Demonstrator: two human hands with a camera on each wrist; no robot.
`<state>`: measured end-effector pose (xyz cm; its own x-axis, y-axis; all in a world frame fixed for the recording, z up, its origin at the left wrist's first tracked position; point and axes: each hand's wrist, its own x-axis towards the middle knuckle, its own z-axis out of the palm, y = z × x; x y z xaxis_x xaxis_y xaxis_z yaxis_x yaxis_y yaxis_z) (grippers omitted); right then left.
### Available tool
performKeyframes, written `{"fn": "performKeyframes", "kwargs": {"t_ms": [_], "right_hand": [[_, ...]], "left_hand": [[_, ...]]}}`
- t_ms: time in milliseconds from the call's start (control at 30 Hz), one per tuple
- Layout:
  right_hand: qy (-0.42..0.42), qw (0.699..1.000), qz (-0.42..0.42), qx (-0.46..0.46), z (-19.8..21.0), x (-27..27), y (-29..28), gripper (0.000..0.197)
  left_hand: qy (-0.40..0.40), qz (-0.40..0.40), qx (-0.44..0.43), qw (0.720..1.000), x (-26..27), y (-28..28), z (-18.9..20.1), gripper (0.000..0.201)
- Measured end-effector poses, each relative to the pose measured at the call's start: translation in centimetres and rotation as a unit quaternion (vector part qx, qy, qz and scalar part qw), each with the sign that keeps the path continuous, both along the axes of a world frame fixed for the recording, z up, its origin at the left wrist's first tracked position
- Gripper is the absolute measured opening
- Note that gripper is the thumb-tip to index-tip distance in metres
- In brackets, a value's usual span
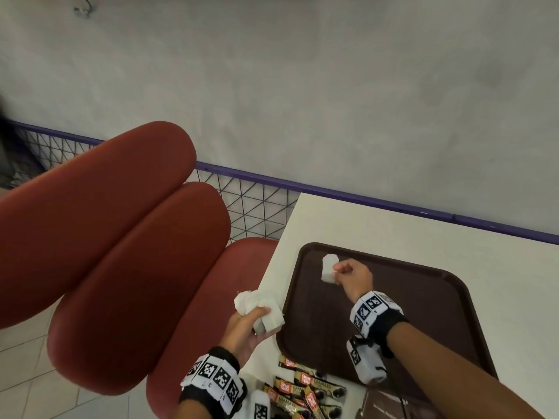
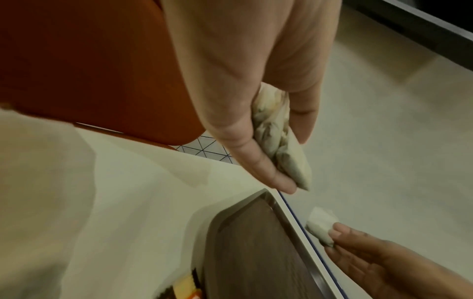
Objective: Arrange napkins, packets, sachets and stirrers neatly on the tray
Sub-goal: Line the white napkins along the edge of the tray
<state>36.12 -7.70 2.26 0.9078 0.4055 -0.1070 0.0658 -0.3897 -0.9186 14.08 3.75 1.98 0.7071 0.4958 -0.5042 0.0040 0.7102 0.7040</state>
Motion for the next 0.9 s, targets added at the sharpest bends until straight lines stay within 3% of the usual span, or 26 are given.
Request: {"fn": "performKeyframes", "kwargs": {"t_ms": [300,400,700,900], "right_hand": [[0.004,0.999,-0.028,-0.036,-4.6,5.9,8.1,0.039],[0.011,0.998,-0.025,-0.055,-5.4,6.4,9.3,0.035],[0.021,0.995,0.014,-0.096,-5.8,5.8,9.1,0.033],[-0.009,0.992,0.054,-0.118,-4.5,5.0,6.6,0.024]], "left_hand": [[-0.022,-0.009,0.042,0.999,-0.9,2.4,-1.0,0.03],[-0.03,0.006,0.047,0.998,-0.9,3.0,-1.0,0.032],[-0.025,0.022,0.047,0.998,-0.2,2.7,-0.3,0.023],[0.002,0.015,0.033,0.999,0.4,2.2,-0.2,0.031]]}}
